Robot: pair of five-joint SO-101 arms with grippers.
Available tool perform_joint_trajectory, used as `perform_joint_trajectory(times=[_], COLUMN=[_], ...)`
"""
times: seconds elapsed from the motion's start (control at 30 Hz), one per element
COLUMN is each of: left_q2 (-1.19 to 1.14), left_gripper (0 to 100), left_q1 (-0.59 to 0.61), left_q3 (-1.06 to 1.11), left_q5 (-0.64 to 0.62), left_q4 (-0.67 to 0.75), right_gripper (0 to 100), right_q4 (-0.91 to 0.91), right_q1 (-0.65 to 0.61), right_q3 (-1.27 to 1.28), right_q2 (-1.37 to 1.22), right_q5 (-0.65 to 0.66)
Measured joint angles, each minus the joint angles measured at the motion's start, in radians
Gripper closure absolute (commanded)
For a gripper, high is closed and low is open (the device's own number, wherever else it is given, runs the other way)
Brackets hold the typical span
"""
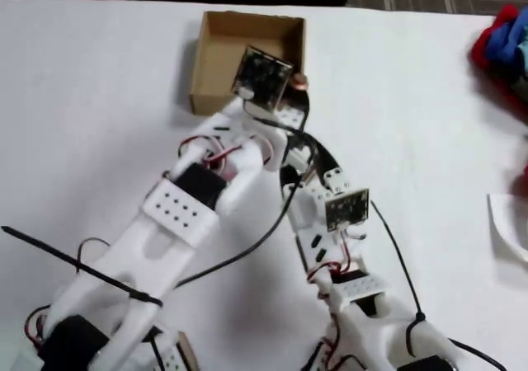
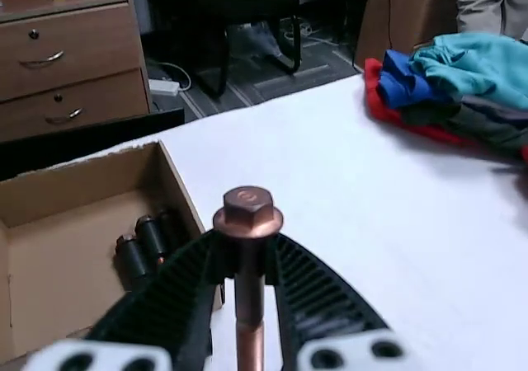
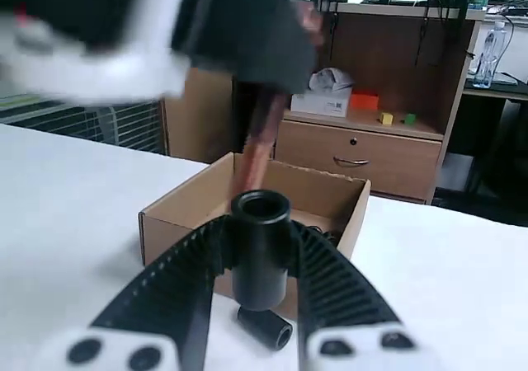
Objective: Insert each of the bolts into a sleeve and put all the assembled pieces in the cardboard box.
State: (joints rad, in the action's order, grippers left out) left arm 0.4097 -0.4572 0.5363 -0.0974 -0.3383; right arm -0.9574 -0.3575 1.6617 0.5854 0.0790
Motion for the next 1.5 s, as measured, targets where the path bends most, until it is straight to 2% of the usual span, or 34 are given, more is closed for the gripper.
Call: perform_joint_trajectory(times=[0.17, 0.63, 1.07, 1.5], left_q2=[-0.006, -0.003, 0.072, 0.055], left_gripper=[98, 98, 97, 97], left_q1=[-0.014, -0.015, -0.015, -0.015], left_q3=[-0.020, -0.032, 0.083, 0.089], left_q5=[0.000, -0.141, -0.144, -0.152], left_q4=[0.006, -0.006, -0.005, 0.009], right_gripper=[97.8, 97.8, 97.8, 97.8], right_q4=[-0.002, 0.052, 0.055, 0.057], right_q1=[0.000, 0.002, 0.000, 0.000], right_q3=[0.000, -0.003, -0.003, -0.003], right_q2=[0.000, 0.000, -0.002, -0.003], right_q5=[0.000, 0.000, 0.002, 0.003])
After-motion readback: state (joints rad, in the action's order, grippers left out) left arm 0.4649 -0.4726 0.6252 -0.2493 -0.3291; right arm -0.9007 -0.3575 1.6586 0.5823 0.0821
